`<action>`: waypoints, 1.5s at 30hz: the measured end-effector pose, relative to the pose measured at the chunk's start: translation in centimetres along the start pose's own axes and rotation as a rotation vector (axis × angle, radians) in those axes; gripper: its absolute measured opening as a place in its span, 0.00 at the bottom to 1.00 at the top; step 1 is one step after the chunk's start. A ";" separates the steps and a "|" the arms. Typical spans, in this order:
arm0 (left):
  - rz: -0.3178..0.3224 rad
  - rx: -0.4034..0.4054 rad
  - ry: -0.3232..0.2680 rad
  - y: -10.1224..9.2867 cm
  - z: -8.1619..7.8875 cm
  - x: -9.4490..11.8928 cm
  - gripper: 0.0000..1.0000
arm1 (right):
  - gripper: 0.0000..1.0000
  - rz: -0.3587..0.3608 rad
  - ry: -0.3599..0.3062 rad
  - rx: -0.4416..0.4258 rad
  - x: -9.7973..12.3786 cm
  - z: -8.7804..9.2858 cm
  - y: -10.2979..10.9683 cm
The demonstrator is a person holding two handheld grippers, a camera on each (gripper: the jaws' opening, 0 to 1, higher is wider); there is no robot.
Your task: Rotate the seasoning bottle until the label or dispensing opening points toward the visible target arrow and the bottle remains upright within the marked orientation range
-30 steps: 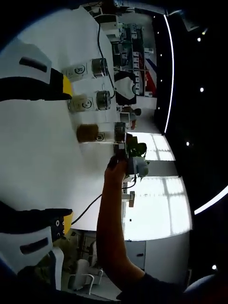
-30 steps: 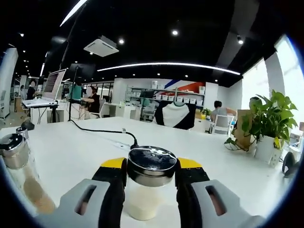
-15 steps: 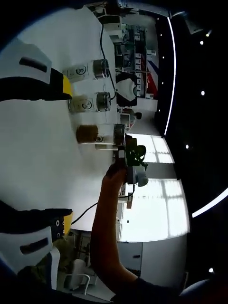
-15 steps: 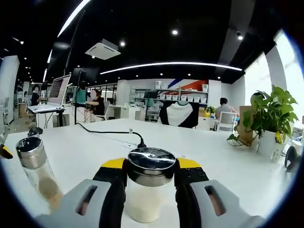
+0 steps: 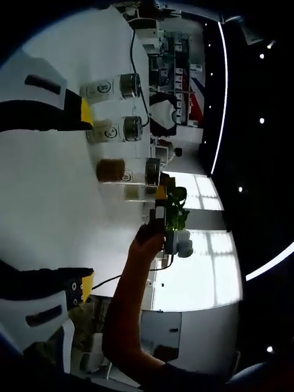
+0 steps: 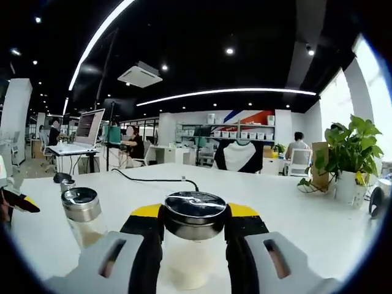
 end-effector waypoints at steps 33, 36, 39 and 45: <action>0.037 -0.072 0.049 -0.9 -0.3 -3.4 0.83 | 0.36 -0.185 -0.042 -0.024 6.2 -0.2 9.0; 0.040 -0.074 0.051 -0.8 -0.3 -3.7 0.83 | 0.36 -0.236 -0.044 -0.024 6.5 -0.1 10.3; 0.041 -0.064 0.047 -0.7 -0.3 -4.0 0.80 | 0.36 -0.329 -0.048 -0.042 6.5 0.6 11.6; 0.066 -0.080 0.019 -0.7 -0.6 -4.0 0.71 | 0.36 -0.425 -0.034 -0.066 6.4 1.5 13.4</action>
Point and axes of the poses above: the point that each gripper's makers call its tool centre point, and the gripper's own axes: x roughly backward along the fingers, y roughly to its left, z roughly out of its underside, the point moved 8 cm from there along x, roughly backward along the fingers, and after that the axes turned 6 degrees about -x, right-handed, at the moved point
